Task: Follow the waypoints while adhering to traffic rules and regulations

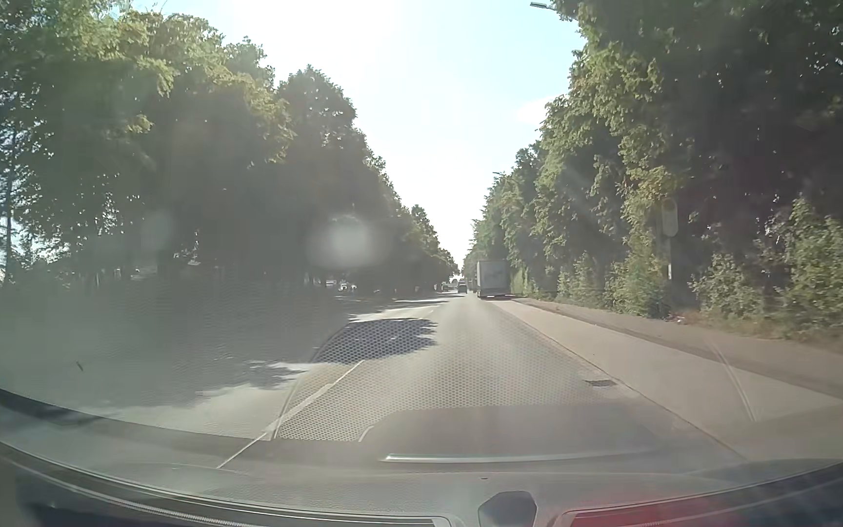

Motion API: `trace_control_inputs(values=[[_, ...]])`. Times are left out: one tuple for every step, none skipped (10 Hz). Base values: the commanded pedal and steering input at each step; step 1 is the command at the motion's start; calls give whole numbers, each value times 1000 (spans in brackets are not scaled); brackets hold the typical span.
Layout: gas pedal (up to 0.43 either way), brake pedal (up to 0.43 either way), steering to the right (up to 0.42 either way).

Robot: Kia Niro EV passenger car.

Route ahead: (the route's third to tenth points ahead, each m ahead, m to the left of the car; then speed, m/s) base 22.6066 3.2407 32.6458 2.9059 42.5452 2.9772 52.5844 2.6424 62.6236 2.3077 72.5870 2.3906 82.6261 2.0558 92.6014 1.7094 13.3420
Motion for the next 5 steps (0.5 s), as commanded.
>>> trace_control_inputs(values=[[157, 6, 3], [157, 6, 4], [150, 6, 3], [138, 6, 3], [138, 6, 3]])
